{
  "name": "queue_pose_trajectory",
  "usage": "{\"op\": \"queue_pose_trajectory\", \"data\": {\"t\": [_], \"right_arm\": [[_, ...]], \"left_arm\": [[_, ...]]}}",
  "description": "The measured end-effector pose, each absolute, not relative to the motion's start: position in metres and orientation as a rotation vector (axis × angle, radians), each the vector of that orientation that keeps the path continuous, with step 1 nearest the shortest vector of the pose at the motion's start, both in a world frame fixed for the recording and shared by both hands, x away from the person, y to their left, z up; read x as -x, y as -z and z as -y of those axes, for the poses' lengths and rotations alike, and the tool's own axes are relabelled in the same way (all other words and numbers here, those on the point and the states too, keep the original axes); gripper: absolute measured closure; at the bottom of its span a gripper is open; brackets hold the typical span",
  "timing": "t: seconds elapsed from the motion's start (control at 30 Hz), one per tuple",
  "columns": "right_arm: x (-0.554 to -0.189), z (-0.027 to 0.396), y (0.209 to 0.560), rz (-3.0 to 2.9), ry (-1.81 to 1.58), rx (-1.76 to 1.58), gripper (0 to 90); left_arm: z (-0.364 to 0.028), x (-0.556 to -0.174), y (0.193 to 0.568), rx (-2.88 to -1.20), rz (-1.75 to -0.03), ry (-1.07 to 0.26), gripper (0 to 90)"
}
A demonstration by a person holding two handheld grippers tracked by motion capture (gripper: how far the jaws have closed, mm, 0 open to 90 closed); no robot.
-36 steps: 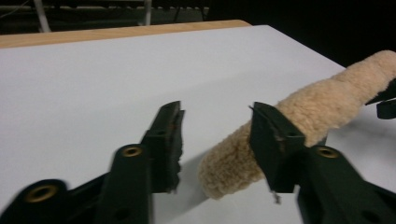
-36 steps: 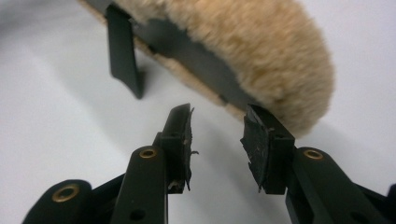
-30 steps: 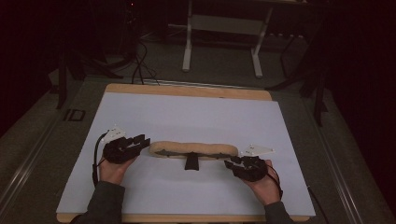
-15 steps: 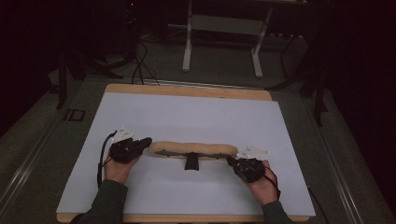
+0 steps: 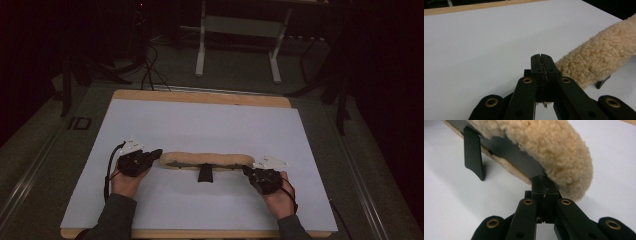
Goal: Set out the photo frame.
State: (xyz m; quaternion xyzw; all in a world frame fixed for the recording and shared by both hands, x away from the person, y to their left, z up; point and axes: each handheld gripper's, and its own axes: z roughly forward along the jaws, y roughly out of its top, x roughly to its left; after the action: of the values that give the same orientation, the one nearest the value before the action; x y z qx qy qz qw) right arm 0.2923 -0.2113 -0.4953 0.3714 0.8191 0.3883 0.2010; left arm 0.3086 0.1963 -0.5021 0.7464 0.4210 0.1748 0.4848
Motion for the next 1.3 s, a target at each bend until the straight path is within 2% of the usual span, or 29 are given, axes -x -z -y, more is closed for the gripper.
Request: {"op": "queue_pose_trajectory", "data": {"t": [1.3], "right_arm": [[-0.303, 0.191, 0.493, -2.249, -1.148, -1.101, 89.8]], "left_arm": [[-0.189, -0.286, 0.499, -1.864, -0.992, -0.453, 90.0]]}}
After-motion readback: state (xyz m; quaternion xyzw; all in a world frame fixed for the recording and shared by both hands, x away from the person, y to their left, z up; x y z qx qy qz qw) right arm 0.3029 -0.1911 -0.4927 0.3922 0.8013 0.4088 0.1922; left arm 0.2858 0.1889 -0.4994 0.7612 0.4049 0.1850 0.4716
